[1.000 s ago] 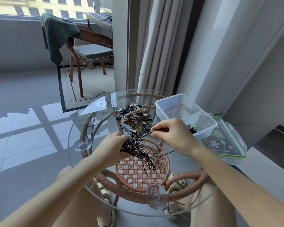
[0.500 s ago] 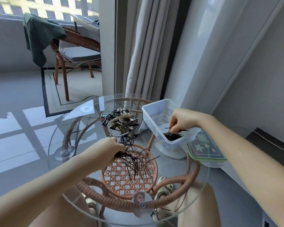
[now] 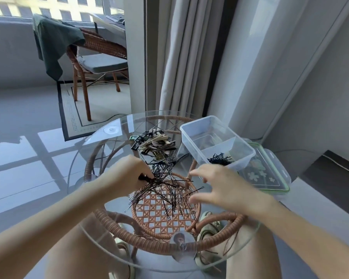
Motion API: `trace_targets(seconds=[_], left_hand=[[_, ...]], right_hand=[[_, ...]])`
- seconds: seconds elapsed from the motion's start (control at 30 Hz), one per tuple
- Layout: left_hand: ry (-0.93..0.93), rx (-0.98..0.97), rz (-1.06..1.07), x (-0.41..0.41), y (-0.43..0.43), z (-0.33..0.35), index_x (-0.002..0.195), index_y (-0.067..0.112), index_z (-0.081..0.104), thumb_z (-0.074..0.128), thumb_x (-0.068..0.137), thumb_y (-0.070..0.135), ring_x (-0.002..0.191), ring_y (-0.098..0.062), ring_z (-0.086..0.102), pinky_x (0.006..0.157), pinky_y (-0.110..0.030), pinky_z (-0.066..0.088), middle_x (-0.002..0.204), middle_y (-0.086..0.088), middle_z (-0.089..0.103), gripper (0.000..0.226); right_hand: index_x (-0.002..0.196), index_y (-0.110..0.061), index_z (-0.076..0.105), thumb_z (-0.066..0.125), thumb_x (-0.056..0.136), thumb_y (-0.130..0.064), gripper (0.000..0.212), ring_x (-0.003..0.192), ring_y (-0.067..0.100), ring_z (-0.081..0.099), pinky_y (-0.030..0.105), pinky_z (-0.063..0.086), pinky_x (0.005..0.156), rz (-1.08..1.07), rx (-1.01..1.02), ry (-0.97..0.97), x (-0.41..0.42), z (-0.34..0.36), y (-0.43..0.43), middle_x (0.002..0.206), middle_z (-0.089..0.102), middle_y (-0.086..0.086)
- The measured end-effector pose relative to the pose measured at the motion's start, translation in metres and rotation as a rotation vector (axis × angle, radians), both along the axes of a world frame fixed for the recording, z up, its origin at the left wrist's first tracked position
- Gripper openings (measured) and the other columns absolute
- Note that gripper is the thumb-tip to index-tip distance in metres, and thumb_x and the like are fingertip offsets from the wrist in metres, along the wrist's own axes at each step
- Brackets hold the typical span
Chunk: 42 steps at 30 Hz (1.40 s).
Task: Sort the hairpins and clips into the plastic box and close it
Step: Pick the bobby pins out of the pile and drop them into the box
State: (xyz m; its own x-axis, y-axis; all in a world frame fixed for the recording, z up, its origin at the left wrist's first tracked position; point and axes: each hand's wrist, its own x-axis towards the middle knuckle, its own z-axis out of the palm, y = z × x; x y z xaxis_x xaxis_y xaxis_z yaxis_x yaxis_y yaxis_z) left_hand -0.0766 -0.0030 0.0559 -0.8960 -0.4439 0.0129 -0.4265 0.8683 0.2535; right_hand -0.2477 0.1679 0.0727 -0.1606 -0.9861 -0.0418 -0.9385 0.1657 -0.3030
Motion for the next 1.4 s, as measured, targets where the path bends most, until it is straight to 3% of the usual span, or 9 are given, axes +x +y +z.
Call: trace_targets(seconds=[0.1, 0.23, 0.4, 0.53, 0.6, 0.93, 1.07, 1.2, 1.4], left_hand=[[0.028, 0.064, 0.036, 0.005, -0.001, 0.009, 0.104, 0.026, 0.07, 0.069, 0.079, 0.018, 0.064, 0.001, 0.059, 0.054, 0.003, 0.037, 0.093, 0.006, 0.074, 0.026], [0.135, 0.12, 0.106, 0.008, -0.005, 0.015, 0.097, 0.022, 0.073, 0.074, 0.073, 0.016, 0.055, 0.005, 0.054, 0.05, 0.005, 0.036, 0.086, 0.002, 0.075, 0.025], [0.264, 0.195, 0.214, 0.007, -0.008, 0.027, 0.09, 0.025, 0.075, 0.077, 0.069, 0.015, 0.061, -0.013, 0.067, 0.062, -0.024, 0.057, 0.079, -0.002, 0.075, 0.023], [0.326, 0.247, 0.262, 0.006, -0.007, 0.037, 0.084, 0.029, 0.075, 0.078, 0.066, 0.017, 0.062, -0.022, 0.07, 0.059, -0.034, 0.059, 0.069, 0.001, 0.073, 0.021], [0.325, 0.26, 0.266, 0.005, -0.005, 0.04, 0.084, 0.029, 0.075, 0.078, 0.066, 0.018, 0.063, -0.024, 0.069, 0.058, -0.036, 0.059, 0.068, -0.001, 0.073, 0.021], [0.36, 0.39, 0.357, 0.008, -0.001, 0.047, 0.074, 0.036, 0.073, 0.079, 0.067, 0.019, 0.056, -0.02, 0.066, 0.054, -0.032, 0.055, 0.06, 0.005, 0.072, 0.019], [0.386, 0.475, 0.381, 0.009, -0.002, 0.047, 0.065, 0.037, 0.071, 0.079, 0.067, 0.02, 0.055, -0.023, 0.058, 0.053, -0.036, 0.049, 0.057, 0.006, 0.071, 0.019], [0.408, 0.487, 0.376, 0.005, -0.003, 0.048, 0.071, 0.032, 0.074, 0.08, 0.066, 0.018, 0.06, -0.035, 0.066, 0.057, -0.039, 0.052, 0.058, 0.004, 0.072, 0.016], [0.403, 0.517, 0.362, -0.005, -0.003, 0.046, 0.073, 0.034, 0.074, 0.08, 0.066, 0.023, 0.048, -0.017, 0.05, 0.037, -0.016, 0.032, 0.053, 0.008, 0.07, 0.014]], right_hand=[[0.143, -0.018, 0.023, 0.058, 0.065, -0.071, 0.1, 0.128, 0.021, 0.032, 0.038, 0.031, 0.107, -0.077, 0.172, 0.136, 0.024, -0.036, -0.006, 0.143, 0.037, 0.003], [0.144, -0.013, 0.021, 0.05, 0.063, -0.078, 0.108, 0.129, 0.027, 0.028, 0.043, 0.029, 0.108, -0.191, 0.087, 0.129, 0.045, -0.059, -0.03, 0.142, 0.034, 0.008], [0.123, -0.01, 0.044, 0.055, 0.081, -0.056, 0.063, 0.102, 0.024, 0.05, 0.032, 0.044, 0.087, -0.231, -0.107, 0.088, 0.064, -0.066, -0.054, 0.117, 0.05, 0.01], [0.099, -0.006, 0.053, 0.048, 0.094, -0.013, 0.01, 0.077, 0.021, 0.055, 0.025, 0.042, 0.064, -0.184, -0.222, 0.168, 0.069, -0.065, -0.063, 0.099, 0.057, 0.012], [0.09, -0.005, 0.052, 0.041, 0.091, 0.004, 0.015, 0.068, 0.02, 0.048, 0.024, 0.036, 0.059, -0.156, -0.247, 0.163, 0.066, -0.067, -0.063, 0.093, 0.058, 0.014], [0.084, -0.009, 0.069, 0.057, 0.083, -0.009, 0.012, 0.076, 0.014, 0.062, 0.025, 0.05, 0.078, -0.283, -0.274, -0.33, 0.035, -0.044, -0.051, 0.082, 0.069, 0.002], [0.073, -0.021, 0.067, 0.066, 0.077, -0.013, 0.01, 0.057, 0.003, 0.058, 0.014, 0.045, 0.051, -0.338, -0.235, -0.536, 0.016, -0.009, -0.04, 0.066, 0.065, -0.007], [0.075, -0.007, 0.069, 0.068, 0.076, 0.0, 0.008, 0.045, 0.006, 0.054, 0.018, 0.044, 0.041, -0.349, -0.164, -0.787, -0.017, 0.028, -0.029, 0.059, 0.064, 0.003], [0.077, -0.001, 0.067, 0.06, 0.081, 0.006, 0.01, 0.044, 0.005, 0.054, 0.013, 0.042, 0.039, -0.404, 0.047, -0.875, -0.095, 0.07, -0.025, 0.052, 0.064, 0.001]])
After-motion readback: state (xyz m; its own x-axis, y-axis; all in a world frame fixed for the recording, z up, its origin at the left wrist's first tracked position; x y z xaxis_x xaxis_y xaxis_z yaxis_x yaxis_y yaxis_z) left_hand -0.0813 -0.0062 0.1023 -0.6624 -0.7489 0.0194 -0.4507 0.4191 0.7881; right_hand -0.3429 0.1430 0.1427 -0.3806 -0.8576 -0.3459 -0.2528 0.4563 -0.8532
